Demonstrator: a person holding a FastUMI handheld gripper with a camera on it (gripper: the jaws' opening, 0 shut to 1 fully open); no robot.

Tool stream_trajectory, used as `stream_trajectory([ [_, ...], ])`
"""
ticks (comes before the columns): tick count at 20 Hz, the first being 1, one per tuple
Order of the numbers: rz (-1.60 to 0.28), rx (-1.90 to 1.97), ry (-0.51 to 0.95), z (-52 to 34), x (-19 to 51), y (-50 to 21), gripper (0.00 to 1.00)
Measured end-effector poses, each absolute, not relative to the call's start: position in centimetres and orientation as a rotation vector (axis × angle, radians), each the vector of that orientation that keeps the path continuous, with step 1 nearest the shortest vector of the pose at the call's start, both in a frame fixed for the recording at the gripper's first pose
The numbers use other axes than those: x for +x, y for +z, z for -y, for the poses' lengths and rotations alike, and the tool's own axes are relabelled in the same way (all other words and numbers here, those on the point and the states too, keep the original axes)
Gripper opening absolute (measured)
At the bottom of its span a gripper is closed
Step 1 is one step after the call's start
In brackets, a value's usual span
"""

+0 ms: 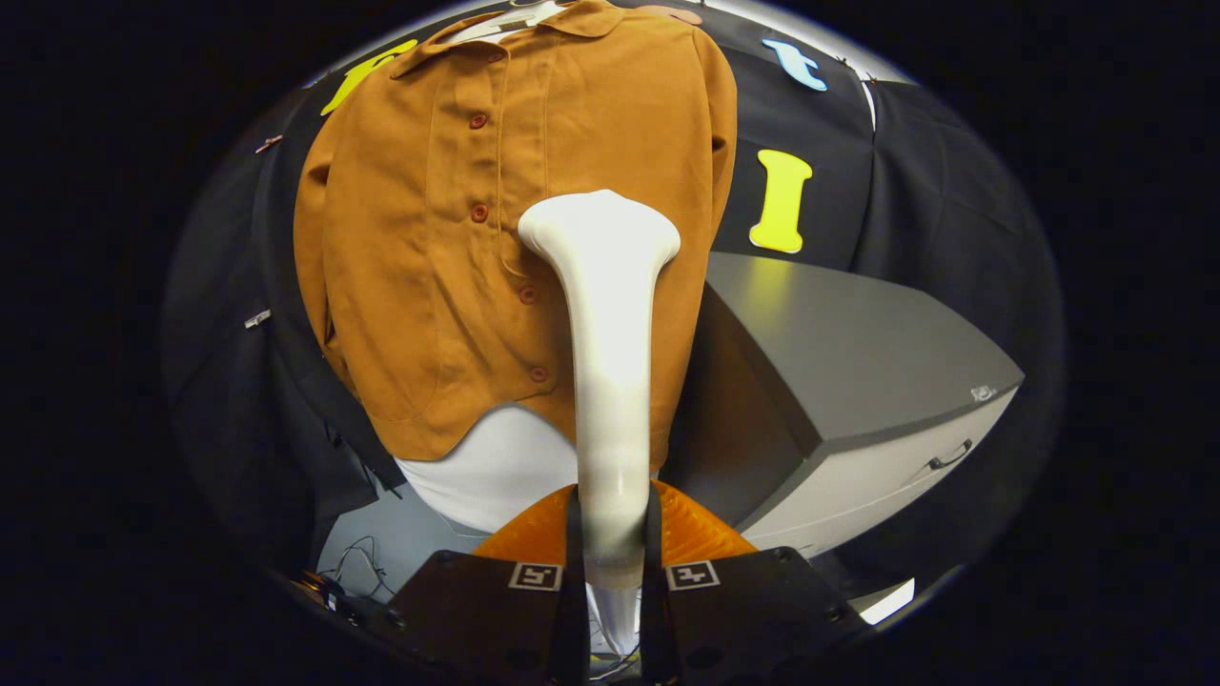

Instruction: Iron the clothes twice with a garment steamer, once on the left side and once on the right side.

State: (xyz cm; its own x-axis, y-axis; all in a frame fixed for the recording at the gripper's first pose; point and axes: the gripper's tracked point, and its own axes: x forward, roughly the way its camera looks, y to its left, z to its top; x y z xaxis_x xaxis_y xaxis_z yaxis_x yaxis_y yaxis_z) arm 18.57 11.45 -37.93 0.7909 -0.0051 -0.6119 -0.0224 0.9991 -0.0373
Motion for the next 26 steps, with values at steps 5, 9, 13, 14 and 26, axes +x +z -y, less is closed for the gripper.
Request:
stream_trajectory([
  [5,-0.638,-0.012,-0.007,-11.6,16.1,-37.0,0.25],
  [9,-0.555,-0.022,-0.006,-12.1,14.4,-33.7,0.24],
  [13,-0.451,-0.034,-0.012,-12.9,12.9,-29.1,0.24],
  [14,-0.422,-0.032,-0.013,-13.3,12.6,-27.7,0.24],
  [26,-0.087,-0.119,0.050,-22.6,13.4,-13.0,0.24],
])
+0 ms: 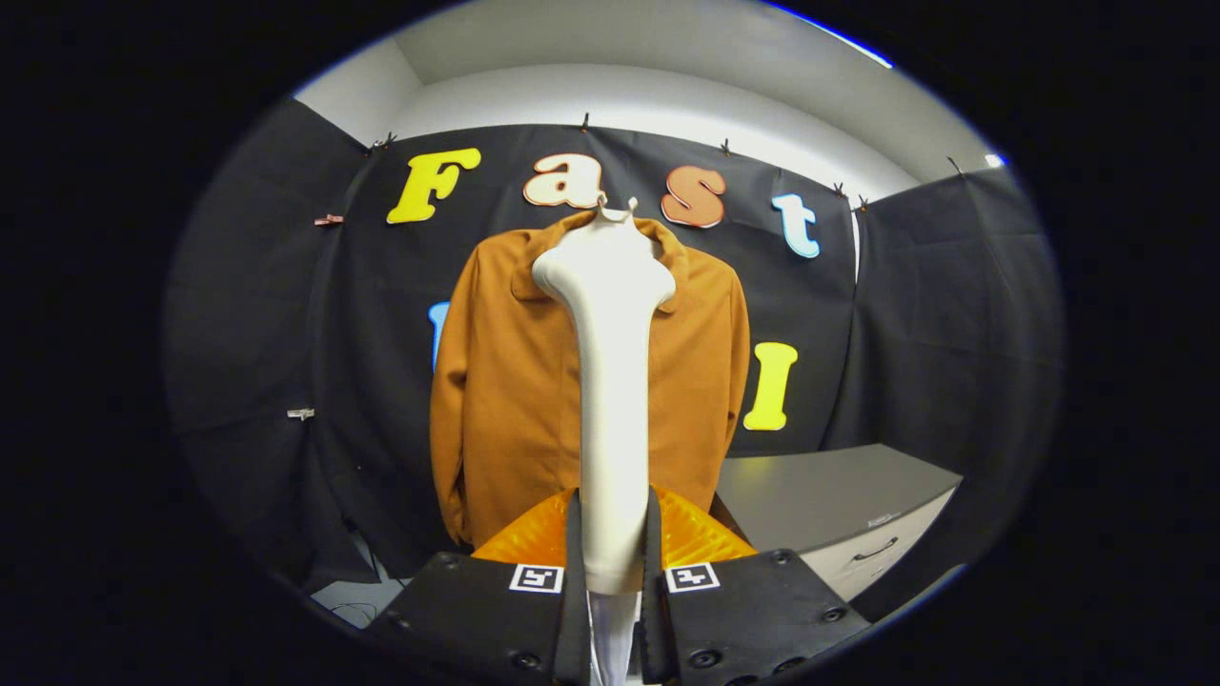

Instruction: Iron the clothes twice with a garment steamer, once on the left side and once on the right side.

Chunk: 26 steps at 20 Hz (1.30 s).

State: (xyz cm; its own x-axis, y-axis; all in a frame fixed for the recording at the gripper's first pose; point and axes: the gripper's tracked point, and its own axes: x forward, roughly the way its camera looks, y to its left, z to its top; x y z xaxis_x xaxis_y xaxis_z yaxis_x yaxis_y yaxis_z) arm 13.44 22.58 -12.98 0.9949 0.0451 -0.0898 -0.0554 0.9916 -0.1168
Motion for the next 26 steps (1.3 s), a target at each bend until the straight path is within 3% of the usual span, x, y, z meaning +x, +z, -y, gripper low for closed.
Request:
stream_trajectory([
  [9,-0.032,-0.240,0.087,-28.8,18.6,-13.5,0.24],
  [26,-0.070,-0.326,0.086,-28.9,24.8,-19.5,0.24],
])
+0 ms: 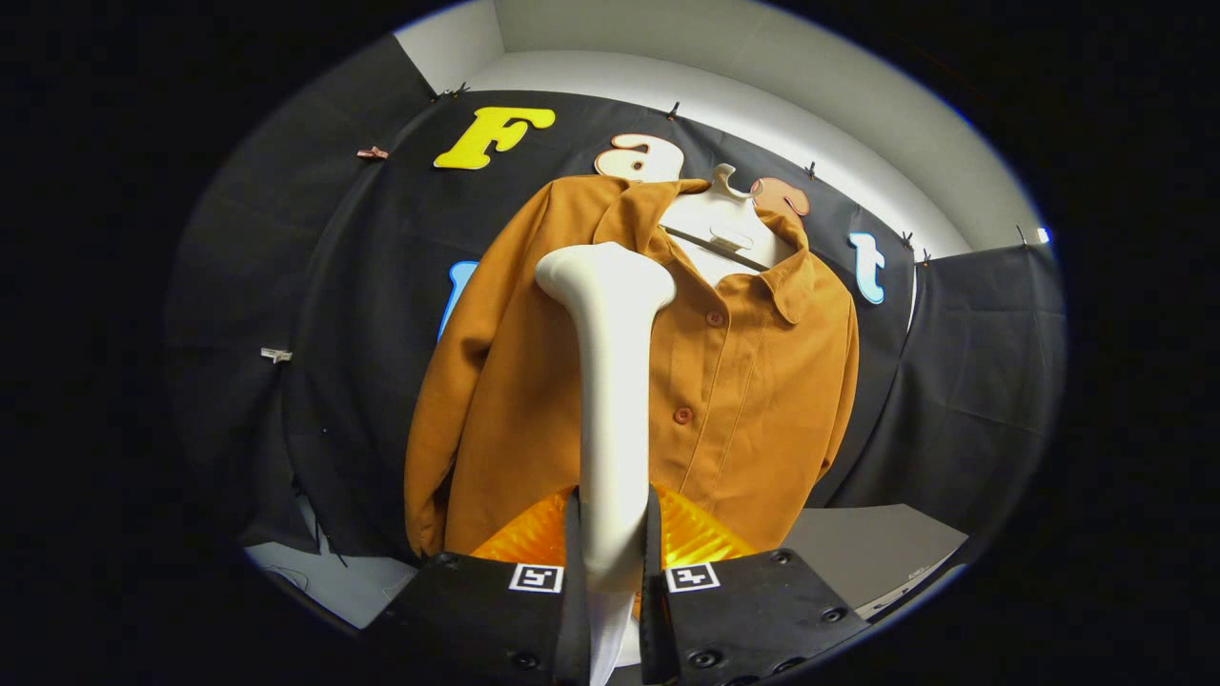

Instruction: Iron the clothes twice with a garment steamer, once on the left side and once on the right side.

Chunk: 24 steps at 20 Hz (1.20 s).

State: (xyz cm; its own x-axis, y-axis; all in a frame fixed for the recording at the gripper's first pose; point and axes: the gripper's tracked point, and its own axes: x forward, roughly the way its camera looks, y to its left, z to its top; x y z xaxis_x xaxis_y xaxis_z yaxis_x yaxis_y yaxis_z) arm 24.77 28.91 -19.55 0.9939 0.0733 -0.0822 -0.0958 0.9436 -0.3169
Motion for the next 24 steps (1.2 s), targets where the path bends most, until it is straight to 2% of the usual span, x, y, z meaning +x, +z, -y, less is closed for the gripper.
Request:
stream_trajectory([
  [13,-0.180,-0.386,0.141,-26.8,23.0,-27.3,0.24],
  [24,-0.364,-0.361,0.144,-24.1,20.8,-35.2,0.24],
])
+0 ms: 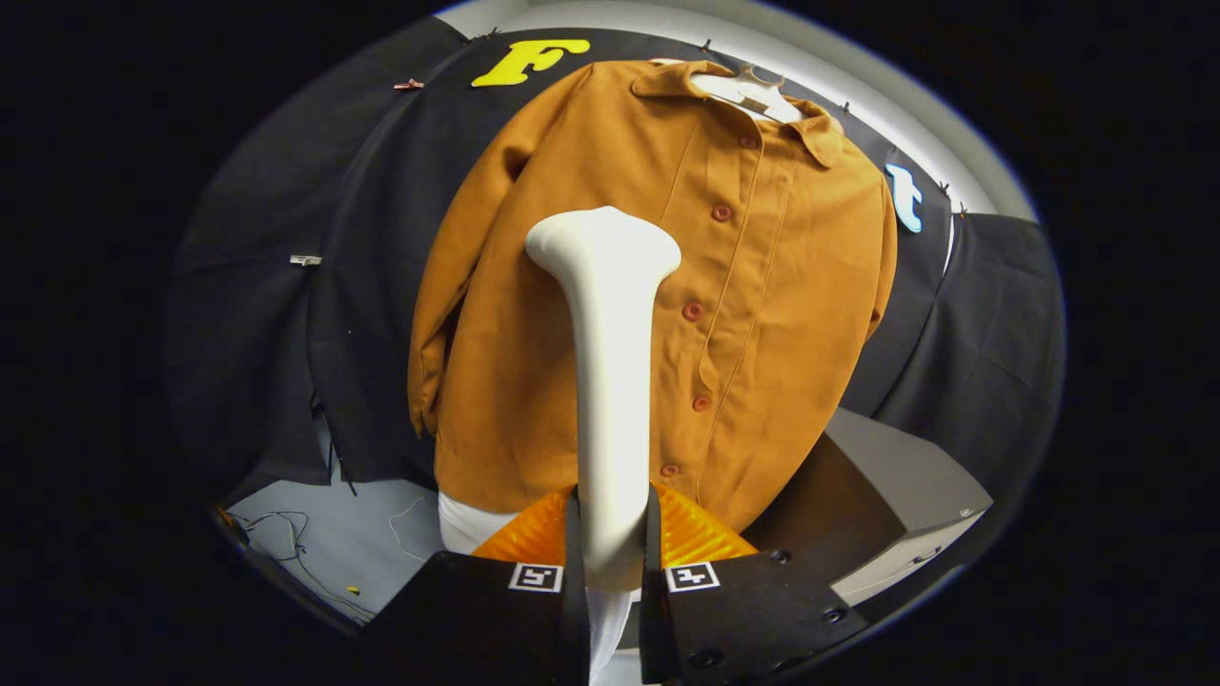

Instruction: Iron the clothes twice with a garment steamer, once on the left side and once on the right side.

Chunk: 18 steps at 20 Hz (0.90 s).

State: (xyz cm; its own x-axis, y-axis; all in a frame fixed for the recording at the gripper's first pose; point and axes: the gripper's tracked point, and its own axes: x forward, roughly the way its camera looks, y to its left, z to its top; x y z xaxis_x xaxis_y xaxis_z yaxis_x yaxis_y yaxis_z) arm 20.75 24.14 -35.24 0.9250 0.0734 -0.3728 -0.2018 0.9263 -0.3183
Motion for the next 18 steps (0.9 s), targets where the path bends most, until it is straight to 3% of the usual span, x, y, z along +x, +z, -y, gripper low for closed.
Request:
stream_trajectory([
  [9,-0.478,-0.306,0.132,-22.0,17.3,-38.0,0.24],
  [18,-0.458,-0.249,0.080,-19.6,13.6,-35.1,0.24],
])
